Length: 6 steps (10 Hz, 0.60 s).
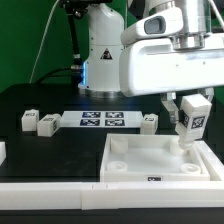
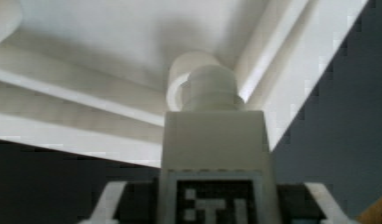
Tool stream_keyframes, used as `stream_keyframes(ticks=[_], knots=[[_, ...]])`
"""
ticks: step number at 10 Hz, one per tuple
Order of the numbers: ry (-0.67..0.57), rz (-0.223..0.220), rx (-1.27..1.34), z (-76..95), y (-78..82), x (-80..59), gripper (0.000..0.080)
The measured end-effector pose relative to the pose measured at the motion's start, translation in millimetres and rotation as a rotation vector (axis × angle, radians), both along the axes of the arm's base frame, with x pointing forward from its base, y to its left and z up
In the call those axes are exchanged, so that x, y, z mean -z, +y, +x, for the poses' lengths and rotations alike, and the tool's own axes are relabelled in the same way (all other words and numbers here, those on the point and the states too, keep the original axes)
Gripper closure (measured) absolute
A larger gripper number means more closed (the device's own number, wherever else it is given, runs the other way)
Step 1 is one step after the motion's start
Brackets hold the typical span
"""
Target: Assemble one leg
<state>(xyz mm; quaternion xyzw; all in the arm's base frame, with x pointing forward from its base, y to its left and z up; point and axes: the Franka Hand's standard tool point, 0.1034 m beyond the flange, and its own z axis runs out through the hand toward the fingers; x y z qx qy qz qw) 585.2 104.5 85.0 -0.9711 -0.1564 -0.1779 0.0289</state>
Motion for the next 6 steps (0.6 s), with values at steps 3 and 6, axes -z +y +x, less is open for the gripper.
stream_keyframes(ticks=[3, 6], knots=[[-0.048, 0.007, 0.002, 12.4, 0.5, 0.6, 0.0512], [-0.112, 0.015, 0.004, 13.9, 2.3, 0.5, 0.0512]])
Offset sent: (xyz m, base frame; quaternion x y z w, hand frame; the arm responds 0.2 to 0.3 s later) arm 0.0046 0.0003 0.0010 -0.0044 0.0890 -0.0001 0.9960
